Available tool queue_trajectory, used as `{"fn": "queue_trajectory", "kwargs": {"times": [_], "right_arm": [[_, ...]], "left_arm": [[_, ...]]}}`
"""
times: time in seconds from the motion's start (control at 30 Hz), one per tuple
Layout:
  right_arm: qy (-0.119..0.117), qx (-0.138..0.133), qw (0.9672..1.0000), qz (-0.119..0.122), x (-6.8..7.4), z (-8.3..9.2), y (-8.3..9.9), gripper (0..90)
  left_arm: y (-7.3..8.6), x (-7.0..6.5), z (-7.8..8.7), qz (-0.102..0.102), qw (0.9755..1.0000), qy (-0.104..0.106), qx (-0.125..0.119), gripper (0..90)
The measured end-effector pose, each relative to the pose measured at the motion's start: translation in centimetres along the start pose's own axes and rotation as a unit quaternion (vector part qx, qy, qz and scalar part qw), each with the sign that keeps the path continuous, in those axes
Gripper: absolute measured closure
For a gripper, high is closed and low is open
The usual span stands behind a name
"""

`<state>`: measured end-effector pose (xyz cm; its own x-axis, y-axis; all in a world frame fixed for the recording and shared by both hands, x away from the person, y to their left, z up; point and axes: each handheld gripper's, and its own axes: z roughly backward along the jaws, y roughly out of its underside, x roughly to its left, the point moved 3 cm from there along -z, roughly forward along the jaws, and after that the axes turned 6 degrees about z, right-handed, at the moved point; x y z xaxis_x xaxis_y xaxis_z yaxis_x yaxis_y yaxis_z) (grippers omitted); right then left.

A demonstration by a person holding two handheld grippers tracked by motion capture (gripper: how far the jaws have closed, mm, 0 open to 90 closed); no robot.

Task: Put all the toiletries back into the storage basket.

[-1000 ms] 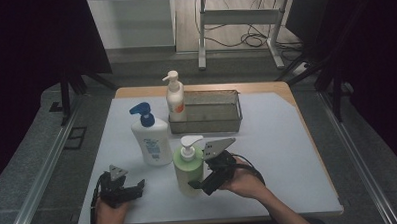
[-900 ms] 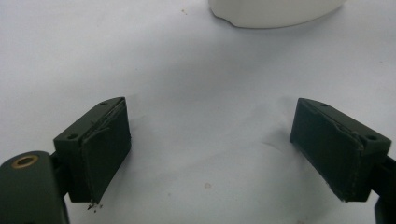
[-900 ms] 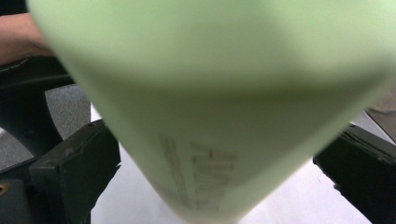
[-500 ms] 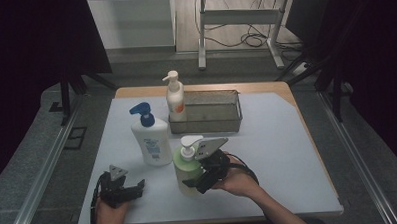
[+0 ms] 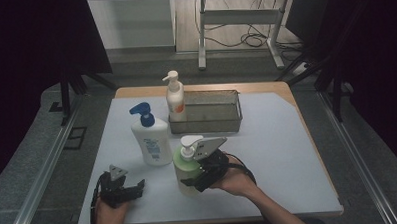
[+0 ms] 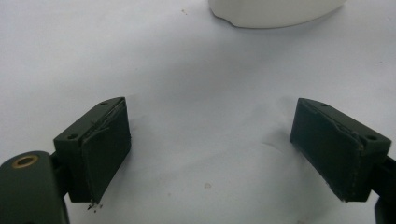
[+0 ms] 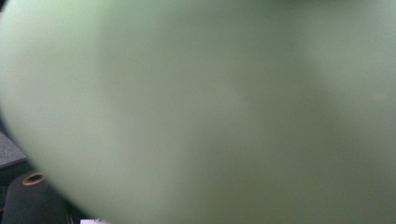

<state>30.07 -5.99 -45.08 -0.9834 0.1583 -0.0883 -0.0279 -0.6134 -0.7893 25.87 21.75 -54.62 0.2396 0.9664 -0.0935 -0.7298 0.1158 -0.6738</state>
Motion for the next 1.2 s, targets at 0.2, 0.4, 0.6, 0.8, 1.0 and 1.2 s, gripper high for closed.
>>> {"fn": "queue_trajectory", "kwargs": {"times": [0.2, 0.4, 0.6, 0.8, 1.0, 1.2], "right_arm": [[0.008, 0.006, 0.9999, -0.005, 0.1, 0.0, -0.1, 11.8], [0.022, 0.009, 0.9997, -0.010, 0.0, 0.2, -0.2, 12.0], [0.029, 0.000, 0.9994, -0.018, -0.6, 0.8, -0.4, 12.0], [0.041, 0.001, 0.9989, -0.023, -1.2, 1.3, -0.6, 12.0], [0.052, 0.002, 0.9980, -0.035, -1.9, 1.6, -0.4, 12.0], [0.068, 0.001, 0.9966, -0.046, -2.8, 2.1, -0.5, 12.1]], "left_arm": [[0.0, 0.0, 0.0, 0.000, 1.0000, 0.000, 0.000, 12.0], [0.0, 0.0, 0.0, 0.000, 1.0000, -0.001, 0.000, 12.0], [0.0, 0.0, 0.0, 0.000, 1.0000, -0.001, 0.000, 11.9], [0.0, 0.0, 0.0, 0.000, 1.0000, 0.000, 0.000, 12.0], [0.0, 0.0, 0.0, 0.000, 1.0000, 0.000, 0.000, 12.0], [0.0, 0.0, 0.0, 0.000, 1.0000, 0.000, -0.001, 12.0]]}}
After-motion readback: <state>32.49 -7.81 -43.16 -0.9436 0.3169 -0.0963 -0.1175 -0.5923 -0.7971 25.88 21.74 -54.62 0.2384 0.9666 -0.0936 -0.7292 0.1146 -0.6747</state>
